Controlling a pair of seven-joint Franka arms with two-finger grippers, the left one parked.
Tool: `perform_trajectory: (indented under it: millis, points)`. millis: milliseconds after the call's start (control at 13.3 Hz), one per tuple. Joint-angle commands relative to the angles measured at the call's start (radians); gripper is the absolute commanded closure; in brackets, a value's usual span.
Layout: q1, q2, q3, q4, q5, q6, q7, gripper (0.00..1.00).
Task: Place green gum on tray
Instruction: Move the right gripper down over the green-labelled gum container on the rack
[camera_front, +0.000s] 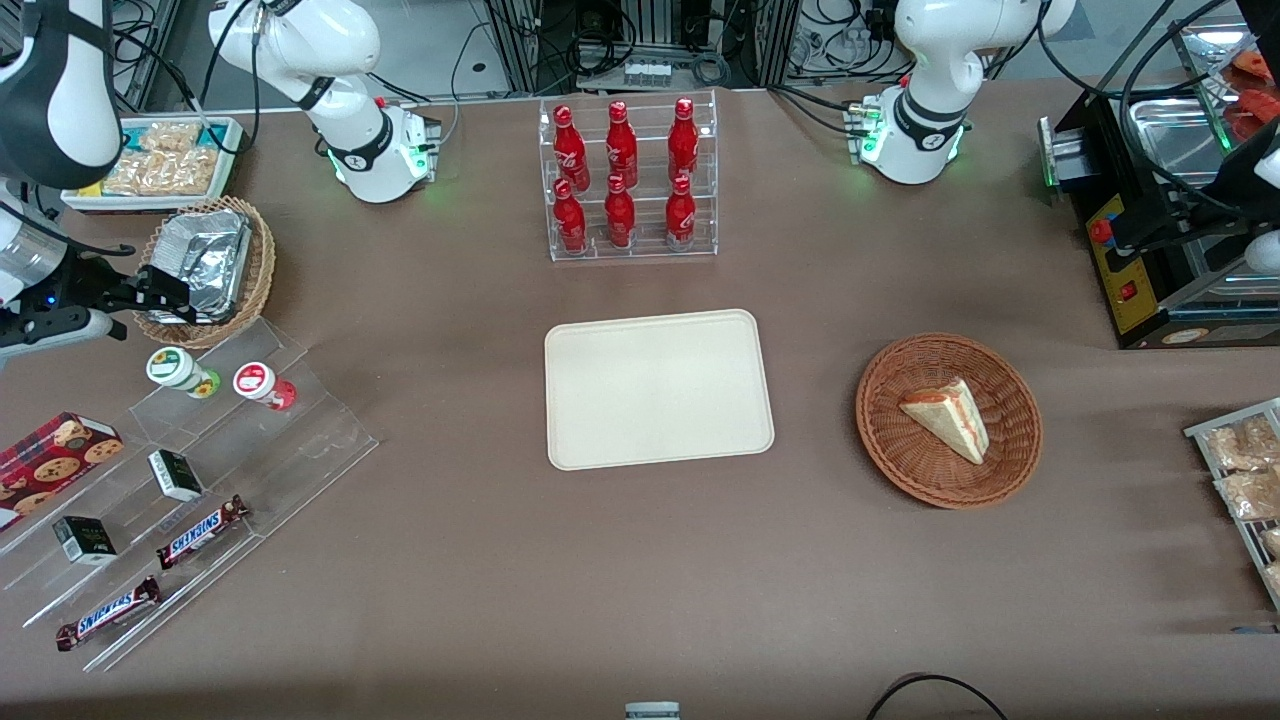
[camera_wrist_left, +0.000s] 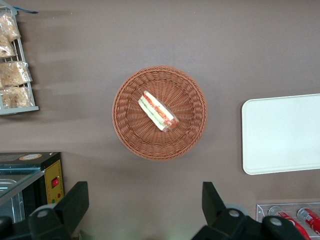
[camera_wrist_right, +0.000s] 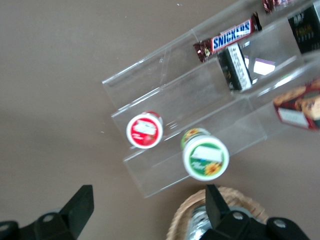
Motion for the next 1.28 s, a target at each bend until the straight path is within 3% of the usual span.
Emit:
perform_trajectory:
  millis: [0,226,1203]
  points:
    - [-0.04,-0.016,-0.001,-0.094,0.007,0.125,-0.214,0.01]
    - [-0.049,0.02,-0.001,-0.123,0.007,0.239,-0.374,0.01]
    - [-0.048,0.128,-0.033,-0.125,0.012,0.359,-0.388,0.0]
